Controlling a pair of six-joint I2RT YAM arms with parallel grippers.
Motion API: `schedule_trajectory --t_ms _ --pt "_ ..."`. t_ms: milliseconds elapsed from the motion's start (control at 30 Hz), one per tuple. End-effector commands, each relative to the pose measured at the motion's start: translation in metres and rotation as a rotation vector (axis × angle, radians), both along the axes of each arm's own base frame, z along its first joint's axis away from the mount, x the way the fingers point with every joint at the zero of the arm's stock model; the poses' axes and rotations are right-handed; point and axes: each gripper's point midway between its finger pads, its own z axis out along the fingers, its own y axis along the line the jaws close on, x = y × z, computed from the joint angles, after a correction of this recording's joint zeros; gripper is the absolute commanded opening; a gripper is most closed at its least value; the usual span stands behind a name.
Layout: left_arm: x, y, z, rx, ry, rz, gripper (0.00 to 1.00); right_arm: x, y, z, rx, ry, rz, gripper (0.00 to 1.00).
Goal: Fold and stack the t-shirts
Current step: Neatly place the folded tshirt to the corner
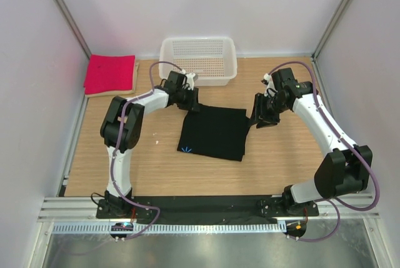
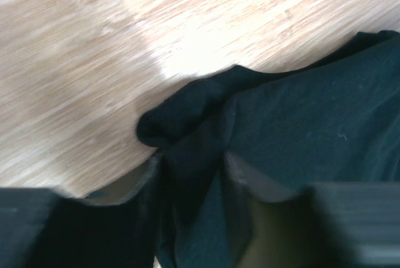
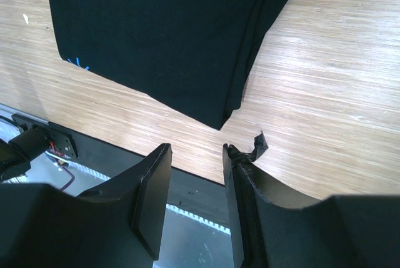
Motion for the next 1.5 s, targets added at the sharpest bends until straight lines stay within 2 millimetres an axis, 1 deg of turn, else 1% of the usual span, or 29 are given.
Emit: schedule_trajectory --t_ms 0,33,67,167,200,233,267,333,367,400,433,500,533,567,633,667,733,767,833,900,967,1067,1167,1200,1267,1367,1400,1433,1467 --pt "-0.026 0.011 -0.039 0.053 0.121 0.041 0.36 0.005 0.005 0.011 0.022 -0.048 0.022 0.46" --pt "-0.027 0.010 -0.040 0.047 0.131 0.041 0.27 0.004 0.005 0.010 0.021 -0.045 0.023 0.46" --pt "-0.027 0.009 -0.040 0.046 0.133 0.042 0.23 0.002 0.005 0.009 0.024 -0.040 0.020 0.46" --pt "-0.028 0.010 -0.036 0.042 0.131 0.050 0.03 -0.002 0.006 0.008 0.031 -0.035 0.019 0.46" --pt "-0.030 0.011 -0.034 0.043 0.130 0.051 0.00 -0.003 0.006 0.008 0.038 -0.034 0.022 0.46" --pt "-0.029 0.011 -0.024 0.035 0.112 0.052 0.00 -0.005 0.006 0.010 0.041 -0.038 0.020 0.45" --pt "-0.029 0.016 -0.020 0.053 0.098 0.065 0.00 -0.007 0.006 0.009 0.041 -0.034 0.020 0.45" --pt "-0.038 0.028 -0.006 0.088 0.083 0.078 0.00 -0.010 0.006 0.010 0.036 -0.031 0.016 0.45" --pt "-0.040 0.036 -0.002 0.102 0.082 0.096 0.00 -0.013 0.005 0.012 0.036 -0.034 0.016 0.45" --pt "-0.047 0.048 -0.005 0.143 0.085 0.123 0.00 -0.014 0.007 0.014 0.038 -0.035 0.018 0.45" --pt "-0.053 0.056 0.010 0.152 0.078 0.136 0.00 -0.016 0.008 0.014 0.035 -0.034 0.025 0.45" --pt "-0.058 0.075 0.019 0.200 0.071 0.188 0.00 -0.022 0.013 0.016 0.025 -0.037 0.044 0.45" --pt "-0.066 0.084 0.019 0.226 0.081 0.204 0.00 -0.023 0.015 0.018 0.026 -0.042 0.054 0.45" --pt "-0.072 0.095 0.033 0.247 0.071 0.231 0.00 -0.026 0.021 0.019 0.027 -0.045 0.076 0.45" --pt "-0.078 0.115 0.040 0.307 0.063 0.289 0.00 -0.027 0.028 0.023 0.034 -0.055 0.095 0.45" --pt "-0.088 0.127 0.048 0.337 0.069 0.320 0.00 -0.029 0.032 0.024 0.039 -0.056 0.110 0.45" --pt "-0.092 0.149 0.054 0.389 0.062 0.385 0.00 -0.033 0.046 0.029 0.051 -0.067 0.158 0.45" --pt "-0.100 0.159 0.058 0.411 0.076 0.414 0.00 -0.034 0.051 0.031 0.054 -0.069 0.173 0.45" --pt "-0.104 0.184 0.064 0.471 0.069 0.490 0.00 -0.038 0.065 0.033 0.067 -0.075 0.223 0.45" --pt "-0.109 0.204 0.071 0.502 0.070 0.554 0.00 -0.044 0.076 0.035 0.087 -0.070 0.261 0.45" --pt "-0.108 0.223 0.078 0.552 0.046 0.611 0.00 -0.047 0.085 0.035 0.111 -0.063 0.278 0.45" --pt "-0.102 0.247 0.088 0.609 0.017 0.659 0.00 -0.049 0.091 0.033 0.123 -0.050 0.294 0.45" --pt "-0.087 0.266 0.101 0.685 -0.028 0.678 0.00 -0.050 0.095 0.033 0.135 -0.036 0.295 0.45" --pt "-0.076 0.269 0.111 0.688 -0.054 0.688 0.00 -0.050 0.095 0.035 0.138 -0.039 0.299 0.45" --pt "-0.061 0.276 0.113 0.719 -0.071 0.674 0.00 -0.051 0.094 0.032 0.119 -0.030 0.302 0.45" --pt "-0.031 0.288 0.131 0.781 -0.133 0.679 0.00 -0.053 0.093 0.027 0.087 -0.026 0.317 0.45" --pt "-0.024 0.294 0.135 0.811 -0.143 0.691 0.00 -0.055 0.093 0.026 0.085 -0.019 0.320 0.45" --pt "-0.010 0.296 0.138 0.835 -0.156 0.672 0.00 -0.055 0.092 0.024 0.078 -0.019 0.319 0.45" --pt "-0.004 0.299 0.141 0.848 -0.162 0.675 0.00 -0.056 0.091 0.023 0.069 -0.014 0.322 0.46"
